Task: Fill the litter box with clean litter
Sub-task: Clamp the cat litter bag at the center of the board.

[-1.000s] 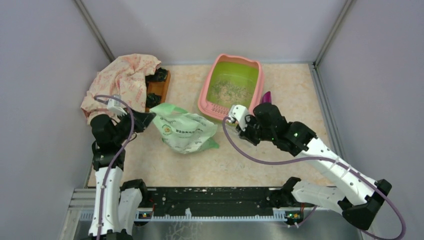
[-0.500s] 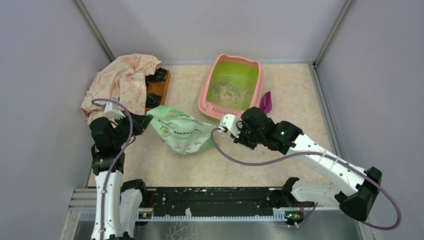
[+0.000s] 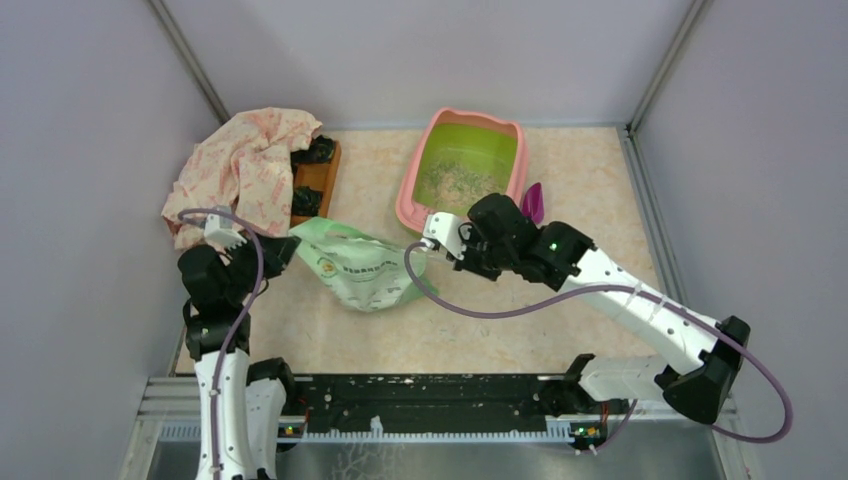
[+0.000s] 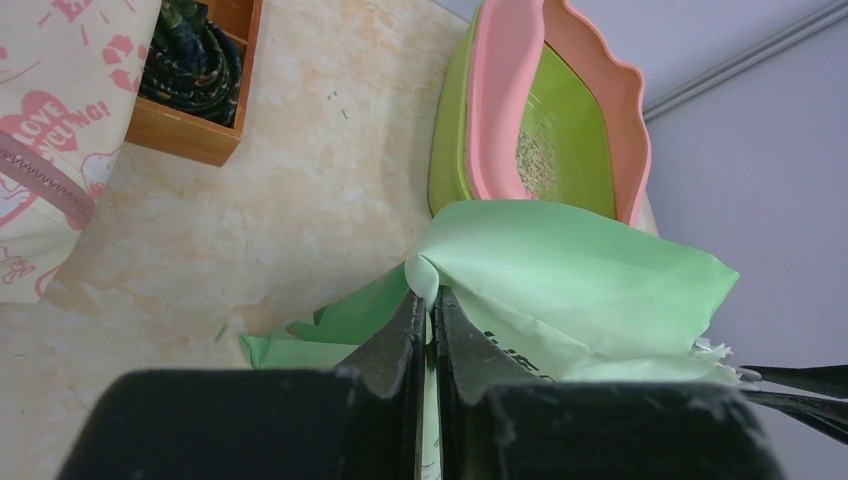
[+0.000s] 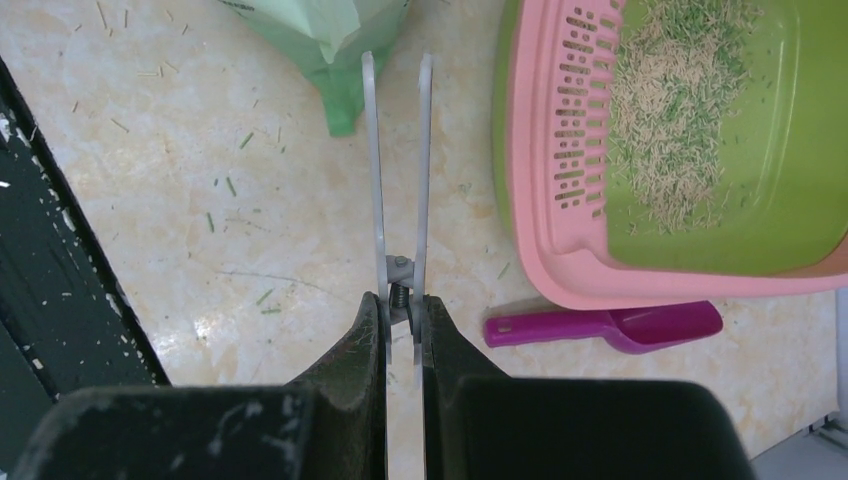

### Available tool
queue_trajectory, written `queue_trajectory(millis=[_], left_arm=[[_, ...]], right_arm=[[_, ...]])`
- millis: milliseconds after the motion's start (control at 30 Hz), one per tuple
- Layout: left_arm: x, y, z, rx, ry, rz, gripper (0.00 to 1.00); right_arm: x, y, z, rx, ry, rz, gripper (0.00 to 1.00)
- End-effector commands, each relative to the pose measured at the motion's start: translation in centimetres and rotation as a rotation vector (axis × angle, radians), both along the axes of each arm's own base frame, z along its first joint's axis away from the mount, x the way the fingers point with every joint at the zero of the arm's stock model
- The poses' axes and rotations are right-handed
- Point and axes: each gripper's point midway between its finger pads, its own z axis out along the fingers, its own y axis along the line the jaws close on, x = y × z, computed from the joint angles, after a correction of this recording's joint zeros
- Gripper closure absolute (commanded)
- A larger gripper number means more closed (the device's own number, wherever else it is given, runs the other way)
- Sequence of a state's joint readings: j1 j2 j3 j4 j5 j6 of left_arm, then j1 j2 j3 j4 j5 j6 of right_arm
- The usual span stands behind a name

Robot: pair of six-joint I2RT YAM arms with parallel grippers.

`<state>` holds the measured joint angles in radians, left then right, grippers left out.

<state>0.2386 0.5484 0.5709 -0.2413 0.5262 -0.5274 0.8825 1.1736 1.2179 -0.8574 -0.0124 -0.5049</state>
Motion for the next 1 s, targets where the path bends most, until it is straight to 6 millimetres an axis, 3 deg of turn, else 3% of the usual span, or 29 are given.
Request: queue_trajectory(millis=[0,300,633,967], left_arm=[[-0.3,0.4,-0.9,0.001,0.015,0.017,0.9],[-0.2,0.2,-0.7,-0.008,0.01,-0.008,0.9],[-0.1,0.1,-0.9,-0.013,0.006,-0.026,0.9],[-0.1,0.0,-0.6,-0.019,-0.004,-0.038,0.9]], right_arm=[[0.5,1.1,1.8,0.008,-0.04,0.033,1.0],[0.0,2.3,2.5,0.002,-0.041,0.074,1.0],[-0.8,0.2,2.4,-0.029,-0.036,0.018,1.0],[-0.6,0.7,2.7,-0.03,-0.037,0.03,1.0]])
